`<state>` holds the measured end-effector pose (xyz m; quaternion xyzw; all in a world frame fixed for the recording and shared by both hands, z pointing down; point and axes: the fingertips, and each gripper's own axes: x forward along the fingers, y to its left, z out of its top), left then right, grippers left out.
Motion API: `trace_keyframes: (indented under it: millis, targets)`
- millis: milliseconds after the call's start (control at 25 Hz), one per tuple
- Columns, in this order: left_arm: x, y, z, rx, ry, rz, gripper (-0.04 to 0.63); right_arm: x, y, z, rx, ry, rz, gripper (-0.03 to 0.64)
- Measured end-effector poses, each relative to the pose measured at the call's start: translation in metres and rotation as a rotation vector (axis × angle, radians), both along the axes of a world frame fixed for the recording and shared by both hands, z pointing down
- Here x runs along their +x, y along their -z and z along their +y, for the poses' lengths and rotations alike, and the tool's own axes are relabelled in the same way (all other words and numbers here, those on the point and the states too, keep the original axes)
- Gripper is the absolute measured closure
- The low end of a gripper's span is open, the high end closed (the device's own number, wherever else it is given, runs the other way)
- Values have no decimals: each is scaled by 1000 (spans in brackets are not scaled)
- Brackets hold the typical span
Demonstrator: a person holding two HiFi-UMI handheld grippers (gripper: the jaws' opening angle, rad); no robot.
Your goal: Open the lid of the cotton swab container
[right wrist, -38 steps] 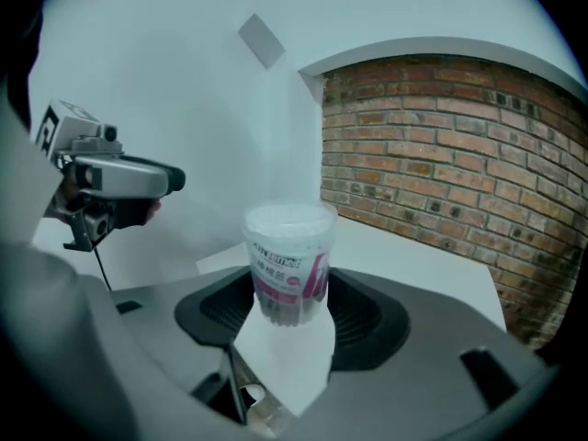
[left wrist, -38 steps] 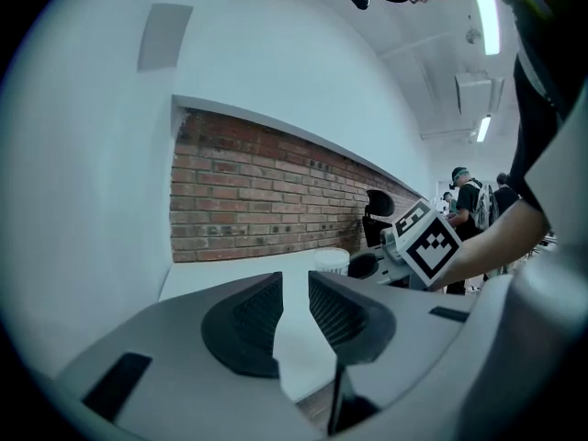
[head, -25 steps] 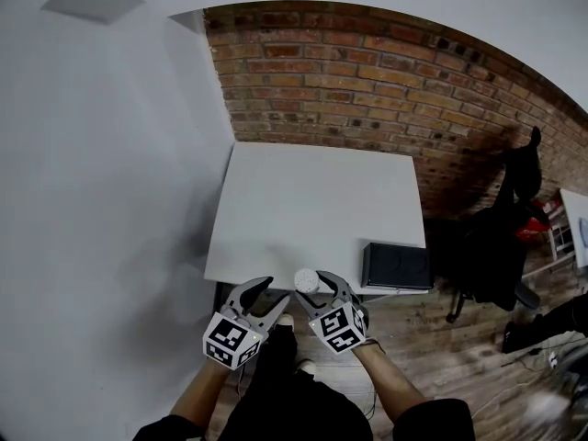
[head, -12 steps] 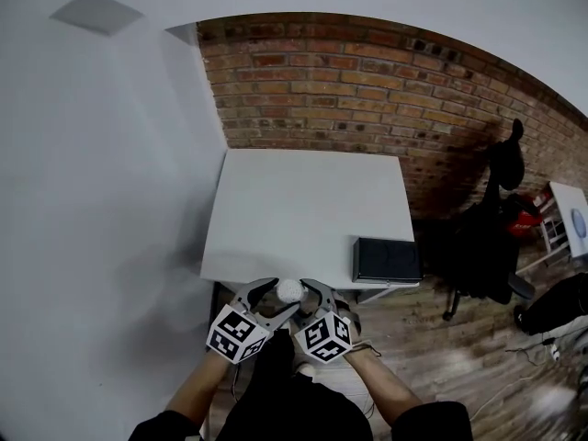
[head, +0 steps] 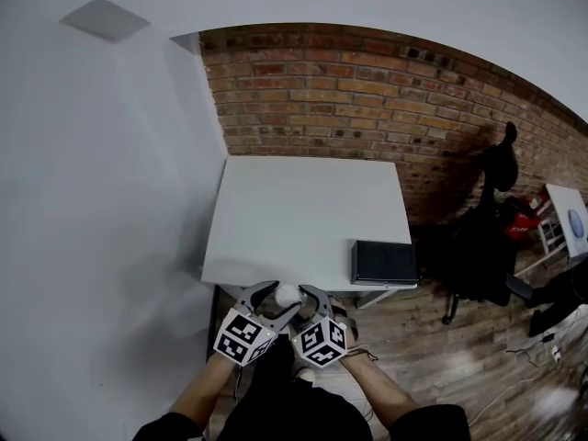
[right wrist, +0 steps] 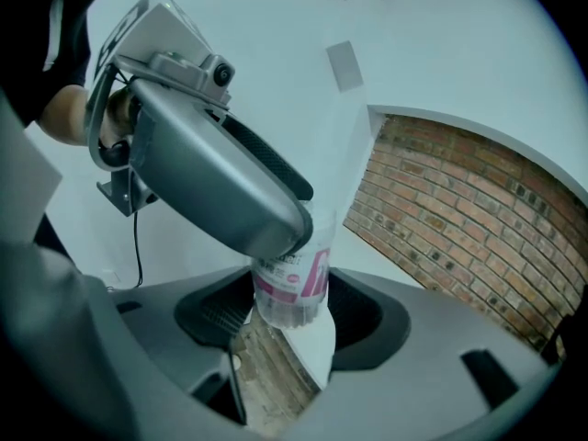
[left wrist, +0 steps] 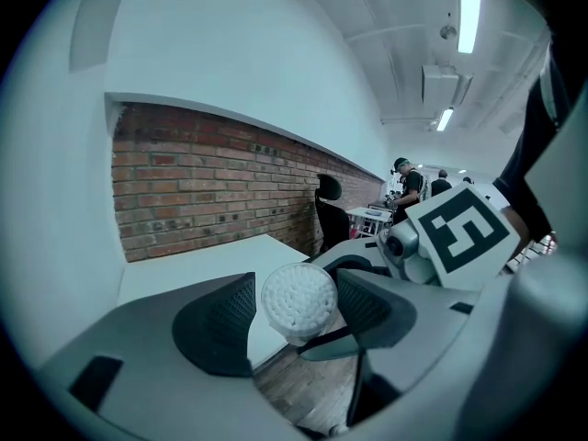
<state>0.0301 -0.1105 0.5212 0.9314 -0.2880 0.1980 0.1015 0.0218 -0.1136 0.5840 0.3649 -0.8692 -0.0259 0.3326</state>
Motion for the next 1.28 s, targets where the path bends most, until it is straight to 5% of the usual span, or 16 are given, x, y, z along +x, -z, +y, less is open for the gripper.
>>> trace_keyframes:
  millis: [1280]
  targets:
    - [6, 14, 9, -55, -35, 67, 333, 5, 14, 10, 42, -3, -59, 361]
